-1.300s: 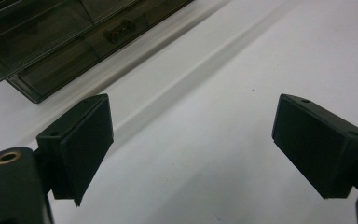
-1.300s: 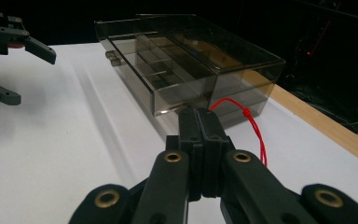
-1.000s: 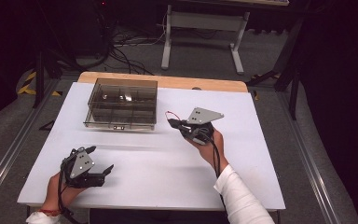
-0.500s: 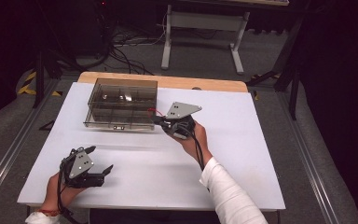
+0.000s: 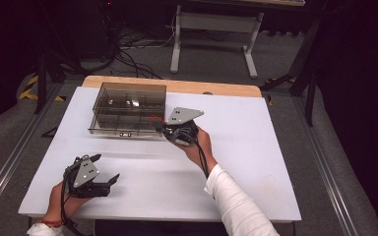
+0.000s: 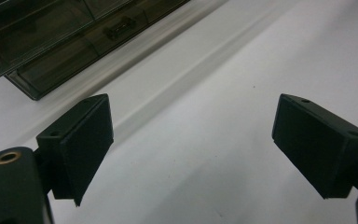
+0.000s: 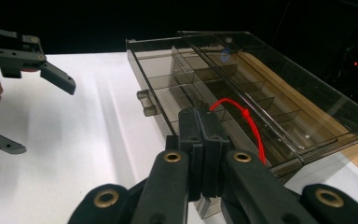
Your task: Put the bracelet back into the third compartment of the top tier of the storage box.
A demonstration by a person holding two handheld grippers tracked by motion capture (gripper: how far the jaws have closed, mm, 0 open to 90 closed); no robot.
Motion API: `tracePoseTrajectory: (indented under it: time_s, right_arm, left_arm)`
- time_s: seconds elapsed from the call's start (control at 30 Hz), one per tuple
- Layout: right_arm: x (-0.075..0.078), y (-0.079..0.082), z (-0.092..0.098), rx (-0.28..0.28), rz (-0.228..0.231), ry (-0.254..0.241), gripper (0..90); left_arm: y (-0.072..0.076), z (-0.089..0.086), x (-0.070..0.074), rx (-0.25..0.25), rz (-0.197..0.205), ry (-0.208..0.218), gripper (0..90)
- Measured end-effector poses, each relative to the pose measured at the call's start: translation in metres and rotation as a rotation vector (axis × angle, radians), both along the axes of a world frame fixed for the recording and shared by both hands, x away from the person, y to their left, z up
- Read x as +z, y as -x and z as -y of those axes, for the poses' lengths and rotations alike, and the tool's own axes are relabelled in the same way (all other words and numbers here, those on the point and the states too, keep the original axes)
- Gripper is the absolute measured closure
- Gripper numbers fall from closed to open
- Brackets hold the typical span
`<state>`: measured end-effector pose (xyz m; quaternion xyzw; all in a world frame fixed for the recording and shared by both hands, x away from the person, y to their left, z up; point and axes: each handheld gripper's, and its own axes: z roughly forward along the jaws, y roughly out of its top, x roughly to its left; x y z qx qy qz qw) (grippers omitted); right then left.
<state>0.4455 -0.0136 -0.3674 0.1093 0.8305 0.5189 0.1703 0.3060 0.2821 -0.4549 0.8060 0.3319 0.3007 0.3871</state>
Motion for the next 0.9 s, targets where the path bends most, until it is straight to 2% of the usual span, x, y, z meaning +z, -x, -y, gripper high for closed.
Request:
tracePoseTrajectory:
  time_s: [0.3,0.53,0.63,0.8,0.9]
  right_arm:
    - [-0.008,-0.005,-0.009,-0.007,-0.023,-0.005,90.0]
    - [-0.01,-0.007,-0.017,-0.005,-0.02,0.0,89.9]
    - [-0.012,-0.008,-0.017,-0.009,-0.025,0.0,89.9]
    - [-0.014,-0.008,-0.017,-0.015,-0.037,-0.012,89.8]
    - [-0.014,-0.009,-0.018,-0.015,-0.04,-0.017,89.8]
  left_arm:
    - [0.0,-0.001,0.0,0.005,0.001,0.006,13.3]
    - [0.0,-0.002,0.0,0.008,0.0,0.006,13.3]
    - [0.001,-0.002,0.0,0.017,0.008,-0.013,13.8]
    - [0.001,-0.001,0.0,0.012,0.007,-0.011,13.8]
    - [0.001,0.0,0.0,0.02,0.015,-0.028,13.9]
